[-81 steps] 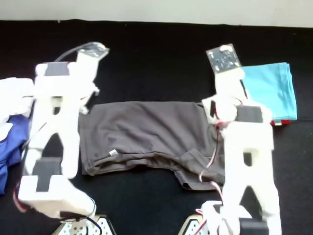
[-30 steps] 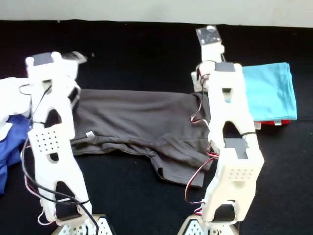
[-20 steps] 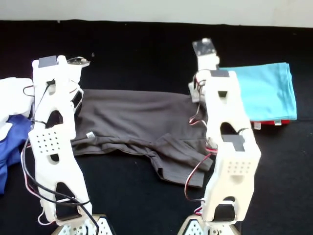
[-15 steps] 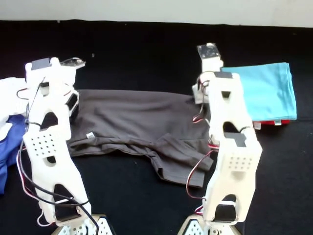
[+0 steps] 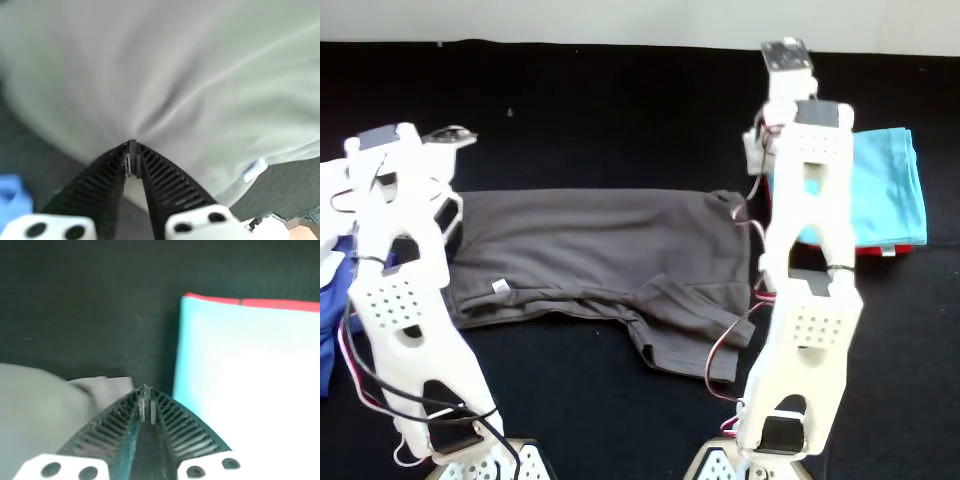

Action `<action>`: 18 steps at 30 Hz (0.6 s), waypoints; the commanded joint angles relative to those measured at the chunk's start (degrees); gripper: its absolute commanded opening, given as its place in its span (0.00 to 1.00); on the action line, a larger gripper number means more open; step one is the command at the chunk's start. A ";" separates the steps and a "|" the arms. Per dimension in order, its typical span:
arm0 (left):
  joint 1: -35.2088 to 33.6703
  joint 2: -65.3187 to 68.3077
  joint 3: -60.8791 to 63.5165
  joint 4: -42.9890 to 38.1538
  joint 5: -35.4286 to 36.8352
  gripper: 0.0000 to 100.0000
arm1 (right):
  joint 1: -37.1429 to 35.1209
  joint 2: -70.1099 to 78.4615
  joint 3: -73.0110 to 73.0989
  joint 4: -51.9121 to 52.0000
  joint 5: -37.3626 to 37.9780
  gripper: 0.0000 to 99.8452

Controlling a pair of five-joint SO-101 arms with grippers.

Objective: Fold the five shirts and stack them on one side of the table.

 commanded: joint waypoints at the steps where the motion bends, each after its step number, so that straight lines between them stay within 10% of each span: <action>1: -0.66 -11.38 3.91 0.70 -0.53 0.01 | -3.56 -0.66 -11.21 9.10 -0.44 0.01; 8: -0.57 -30.11 25.45 -2.20 -0.62 0.01 | -8.13 -0.40 -26.51 18.95 -0.44 0.01; 18: 1.45 -43.21 67.47 -36.13 -0.62 0.01 | -9.19 -9.01 -20.53 19.12 -0.44 0.01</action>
